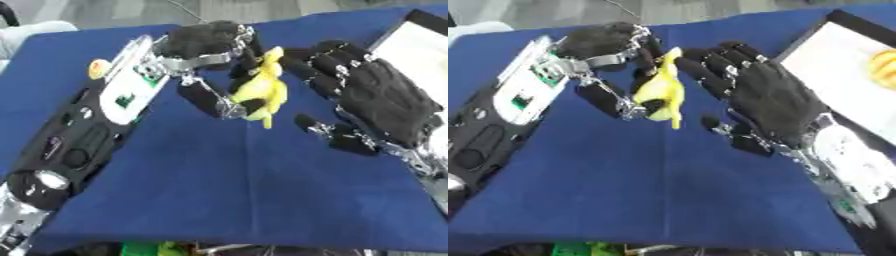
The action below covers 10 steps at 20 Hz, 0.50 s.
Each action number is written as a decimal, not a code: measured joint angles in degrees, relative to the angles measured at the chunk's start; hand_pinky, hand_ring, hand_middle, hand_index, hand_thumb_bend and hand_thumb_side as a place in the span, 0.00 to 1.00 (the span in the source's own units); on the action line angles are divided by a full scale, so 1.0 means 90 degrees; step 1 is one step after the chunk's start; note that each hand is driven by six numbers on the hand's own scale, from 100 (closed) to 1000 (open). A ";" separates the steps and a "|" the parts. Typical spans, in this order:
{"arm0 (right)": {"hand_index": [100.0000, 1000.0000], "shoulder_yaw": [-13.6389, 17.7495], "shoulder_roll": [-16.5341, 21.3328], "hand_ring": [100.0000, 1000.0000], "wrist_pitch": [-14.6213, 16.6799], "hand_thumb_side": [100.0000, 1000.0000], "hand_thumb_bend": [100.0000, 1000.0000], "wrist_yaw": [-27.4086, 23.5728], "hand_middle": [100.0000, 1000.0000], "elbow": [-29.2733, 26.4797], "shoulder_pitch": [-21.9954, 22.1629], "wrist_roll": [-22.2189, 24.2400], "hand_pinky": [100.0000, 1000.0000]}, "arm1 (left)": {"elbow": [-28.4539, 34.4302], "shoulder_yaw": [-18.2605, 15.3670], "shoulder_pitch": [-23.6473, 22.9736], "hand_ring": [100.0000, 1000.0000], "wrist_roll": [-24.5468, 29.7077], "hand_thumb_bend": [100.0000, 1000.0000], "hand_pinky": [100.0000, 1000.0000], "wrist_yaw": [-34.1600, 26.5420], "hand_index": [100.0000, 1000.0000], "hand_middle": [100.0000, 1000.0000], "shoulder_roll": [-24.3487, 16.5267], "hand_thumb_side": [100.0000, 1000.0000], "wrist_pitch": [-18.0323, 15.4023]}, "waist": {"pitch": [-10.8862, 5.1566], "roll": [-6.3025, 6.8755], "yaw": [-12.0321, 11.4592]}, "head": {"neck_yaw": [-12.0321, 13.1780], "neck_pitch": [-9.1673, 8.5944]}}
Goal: Pick up the objects with one hand, pass them to the other hand, and then place them into the box on the other side of the table.
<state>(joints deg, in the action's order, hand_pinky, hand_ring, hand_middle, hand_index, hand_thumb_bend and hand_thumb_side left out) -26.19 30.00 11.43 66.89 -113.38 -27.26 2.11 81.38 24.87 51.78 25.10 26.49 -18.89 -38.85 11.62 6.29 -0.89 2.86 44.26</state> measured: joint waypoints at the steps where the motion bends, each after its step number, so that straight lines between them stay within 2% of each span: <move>1: 1.00 0.0000 0.0000 0.81 -0.0001 0.01 0.31 0.0000 0.89 0.0000 0.0000 0.0000 0.83 | 0.0000 -0.0014 -0.0008 0.19 -0.0012 0.00 0.47 0.0024 0.18 0.12 -0.0036 0.17 -0.0012 | 0.0000 0.0000 0.0000 | -0.0001 0.0000; 10: 1.00 0.0000 0.0003 0.81 0.0003 0.03 0.32 0.0022 0.89 0.0000 0.0000 -0.0005 0.84 | -0.0056 -0.0040 -0.0033 0.19 -0.0055 0.00 0.47 0.0105 0.18 0.12 -0.0086 0.17 -0.0055 | 0.0000 -0.0002 -0.0003 | -0.0013 0.0000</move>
<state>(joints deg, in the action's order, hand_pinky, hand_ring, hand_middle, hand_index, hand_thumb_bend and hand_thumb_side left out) -26.19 30.03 11.45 67.09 -113.38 -27.26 2.06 80.87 24.51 51.48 24.61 27.43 -19.66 -39.35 11.61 6.27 -0.91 2.74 44.26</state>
